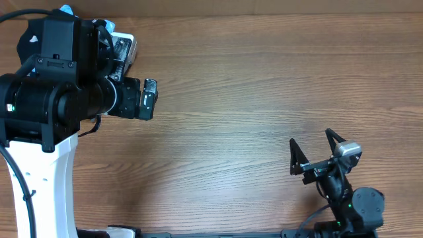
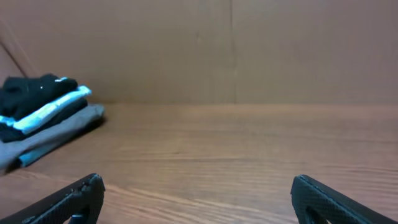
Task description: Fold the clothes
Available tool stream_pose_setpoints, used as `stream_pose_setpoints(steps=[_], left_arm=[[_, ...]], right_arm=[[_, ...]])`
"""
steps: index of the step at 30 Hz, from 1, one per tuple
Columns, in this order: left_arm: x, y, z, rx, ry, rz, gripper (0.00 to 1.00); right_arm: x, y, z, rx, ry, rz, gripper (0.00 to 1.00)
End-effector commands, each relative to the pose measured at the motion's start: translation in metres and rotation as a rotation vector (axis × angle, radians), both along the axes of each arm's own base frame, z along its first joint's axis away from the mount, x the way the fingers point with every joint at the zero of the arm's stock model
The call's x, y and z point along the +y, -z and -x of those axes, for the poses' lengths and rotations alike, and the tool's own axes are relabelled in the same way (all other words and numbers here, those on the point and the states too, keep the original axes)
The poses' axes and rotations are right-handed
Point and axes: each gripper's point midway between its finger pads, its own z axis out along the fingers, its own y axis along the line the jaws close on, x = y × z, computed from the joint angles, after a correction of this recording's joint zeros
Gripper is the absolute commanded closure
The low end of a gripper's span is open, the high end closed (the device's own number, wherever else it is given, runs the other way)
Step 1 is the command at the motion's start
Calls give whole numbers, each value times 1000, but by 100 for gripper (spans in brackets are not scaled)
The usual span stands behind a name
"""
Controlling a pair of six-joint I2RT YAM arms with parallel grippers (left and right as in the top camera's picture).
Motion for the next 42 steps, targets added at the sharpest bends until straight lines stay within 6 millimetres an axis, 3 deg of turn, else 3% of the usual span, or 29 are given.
stream_pose_setpoints(steps=[1,8,35,42], left_arm=[[-2,0,0,2,2,7,0],[-2,0,0,2,2,7,0],[-2,0,1,1,2,7,0],[3,-21,22,-86,7,7,0]], right_arm=[[-2,22,-4,-14,16,-28,0],[-2,50,-8,13,19,-46,0],[-2,48,-9,-2,19,-48,0],[-2,48,-9,-2,19,-48,0]])
